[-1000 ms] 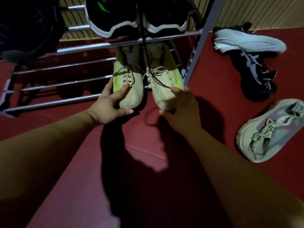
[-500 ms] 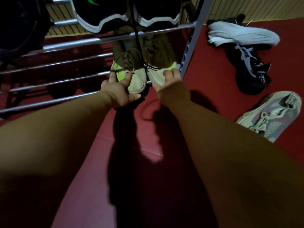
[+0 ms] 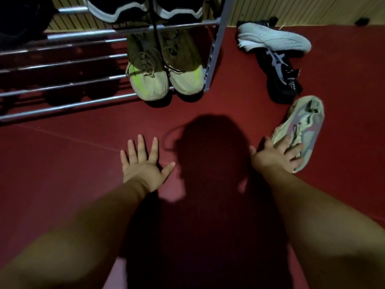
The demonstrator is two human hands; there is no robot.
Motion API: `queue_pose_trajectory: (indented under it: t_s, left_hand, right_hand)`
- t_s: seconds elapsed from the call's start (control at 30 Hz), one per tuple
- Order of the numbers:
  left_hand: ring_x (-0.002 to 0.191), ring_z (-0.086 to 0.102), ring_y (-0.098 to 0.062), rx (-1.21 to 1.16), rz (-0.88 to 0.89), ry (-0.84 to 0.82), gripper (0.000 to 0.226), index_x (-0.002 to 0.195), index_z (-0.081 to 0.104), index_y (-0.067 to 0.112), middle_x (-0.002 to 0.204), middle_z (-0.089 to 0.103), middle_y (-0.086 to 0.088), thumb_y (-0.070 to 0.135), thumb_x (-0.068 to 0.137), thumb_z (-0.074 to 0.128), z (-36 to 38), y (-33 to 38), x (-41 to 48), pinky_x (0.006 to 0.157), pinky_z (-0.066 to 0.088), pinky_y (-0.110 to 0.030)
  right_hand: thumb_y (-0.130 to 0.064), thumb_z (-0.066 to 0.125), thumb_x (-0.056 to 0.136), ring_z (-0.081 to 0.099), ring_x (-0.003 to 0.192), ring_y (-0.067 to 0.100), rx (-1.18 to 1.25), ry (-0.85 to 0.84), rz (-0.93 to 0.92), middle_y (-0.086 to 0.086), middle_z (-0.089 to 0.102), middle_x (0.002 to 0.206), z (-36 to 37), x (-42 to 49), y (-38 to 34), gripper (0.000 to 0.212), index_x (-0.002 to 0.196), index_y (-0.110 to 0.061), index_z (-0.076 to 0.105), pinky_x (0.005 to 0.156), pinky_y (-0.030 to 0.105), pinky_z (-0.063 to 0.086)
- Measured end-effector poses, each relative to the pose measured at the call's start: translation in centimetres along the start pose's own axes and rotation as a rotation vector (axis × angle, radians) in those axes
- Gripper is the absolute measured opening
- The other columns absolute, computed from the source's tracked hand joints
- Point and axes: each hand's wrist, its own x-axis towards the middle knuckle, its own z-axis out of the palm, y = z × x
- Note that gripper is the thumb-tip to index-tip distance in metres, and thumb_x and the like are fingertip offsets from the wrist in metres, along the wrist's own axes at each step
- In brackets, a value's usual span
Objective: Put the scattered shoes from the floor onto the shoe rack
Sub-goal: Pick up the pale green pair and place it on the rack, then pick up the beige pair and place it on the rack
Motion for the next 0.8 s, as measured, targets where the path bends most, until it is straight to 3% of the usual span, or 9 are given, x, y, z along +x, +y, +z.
queue_pose_trajectory:
  t_s: [0.1,0.2,0.3,0.4,0.47,0.53,0.6,0.67,0.8]
  left_hand:
    - [0.140,-0.027,-0.030,0.102,0.099,-0.105,0.084,0.145,-0.022,0.033,0.152,-0.032,-0.006,0.072,0.086,0.023,0.1,-1.6,-1.9,0.114,-0.012,-0.048]
    - [0.140,-0.027,-0.025,0.189,0.169,-0.213,0.083,0.145,-0.021,0.034,0.150,-0.035,-0.002,0.067,0.089,0.030,-0.4,-3.8,-3.6,0.116,-0.009,-0.047]
    - [0.142,-0.024,-0.025,0.221,0.190,-0.244,0.083,0.146,-0.019,0.035,0.151,-0.033,-0.001,0.065,0.090,0.034,-0.5,-5.7,-5.1,0.116,-0.006,-0.049]
    - [0.142,-0.024,-0.026,0.181,0.147,-0.242,0.080,0.145,-0.019,0.038,0.152,-0.032,-0.001,0.064,0.090,0.034,0.3,-7.0,-6.7,0.116,-0.006,-0.050]
    - [0.141,-0.026,-0.027,0.139,0.108,-0.227,0.079,0.145,-0.019,0.039,0.152,-0.032,0.000,0.064,0.090,0.032,1.1,-7.3,-7.5,0.115,-0.008,-0.051]
    - [0.141,-0.027,-0.028,0.113,0.091,-0.212,0.079,0.145,-0.020,0.038,0.152,-0.032,0.000,0.064,0.091,0.031,1.6,-7.8,-8.4,0.115,-0.009,-0.051]
    - [0.140,-0.027,-0.029,0.107,0.087,-0.218,0.079,0.145,-0.021,0.037,0.152,-0.033,0.000,0.063,0.091,0.031,1.8,-8.1,-9.0,0.115,-0.008,-0.052]
    - [0.140,-0.027,-0.030,0.091,0.068,-0.233,0.082,0.145,-0.021,0.035,0.152,-0.033,-0.002,0.064,0.090,0.033,1.7,-7.9,-9.3,0.115,-0.008,-0.053]
    - [0.140,-0.025,-0.035,-0.008,0.004,-0.222,0.094,0.146,-0.019,0.033,0.152,-0.031,-0.008,0.071,0.083,0.039,1.1,-5.9,-8.7,0.114,-0.008,-0.054]
  right_hand:
    - [-0.050,0.033,0.095,-0.021,0.139,0.044,-0.052,-0.018,0.024,0.002,-0.014,0.158,-0.1,-0.9,2.1,0.060,0.147,-0.042,0.004,0.105,0.071,-0.006]
    - [-0.027,0.038,0.097,-0.013,0.142,0.040,-0.015,-0.036,-0.023,-0.003,-0.007,0.159,-0.4,-2.1,4.3,0.067,0.147,-0.043,-0.003,0.111,0.062,0.011]
    - [-0.010,0.029,0.096,0.007,0.144,0.034,-0.102,0.058,-0.162,0.002,0.008,0.159,0.1,-4.0,5.5,0.063,0.151,-0.029,0.004,0.110,0.049,0.021]
    - [-0.005,0.027,0.095,0.011,0.144,0.029,-0.078,0.084,-0.199,0.005,0.012,0.159,1.5,-6.4,5.1,0.057,0.150,-0.014,0.015,0.111,0.043,0.022]
    - [-0.005,0.027,0.095,0.013,0.144,0.028,-0.094,0.067,-0.219,0.009,0.020,0.156,2.0,-7.5,4.4,0.053,0.148,-0.008,0.021,0.111,0.039,0.023]
    - [-0.009,0.031,0.095,0.019,0.142,0.029,-0.144,0.014,-0.272,0.012,0.029,0.152,2.5,-9.1,3.4,0.056,0.149,-0.008,0.017,0.111,0.037,0.024]
    - [-0.019,0.038,0.095,0.020,0.142,0.028,-0.151,-0.051,-0.342,0.008,0.023,0.155,3.1,-10.8,2.8,0.062,0.151,-0.015,0.012,0.113,0.040,0.021]
    - [-0.028,0.042,0.093,0.010,0.144,0.026,-0.179,-0.031,-0.371,0.003,0.014,0.157,3.2,-11.7,2.2,0.064,0.150,-0.026,0.013,0.113,0.047,0.015]
    - [-0.041,0.049,0.090,-0.006,0.144,0.036,-0.033,0.071,-0.231,0.005,-0.002,0.158,1.0,-10.1,1.0,0.070,0.148,-0.037,0.011,0.113,0.055,0.008]
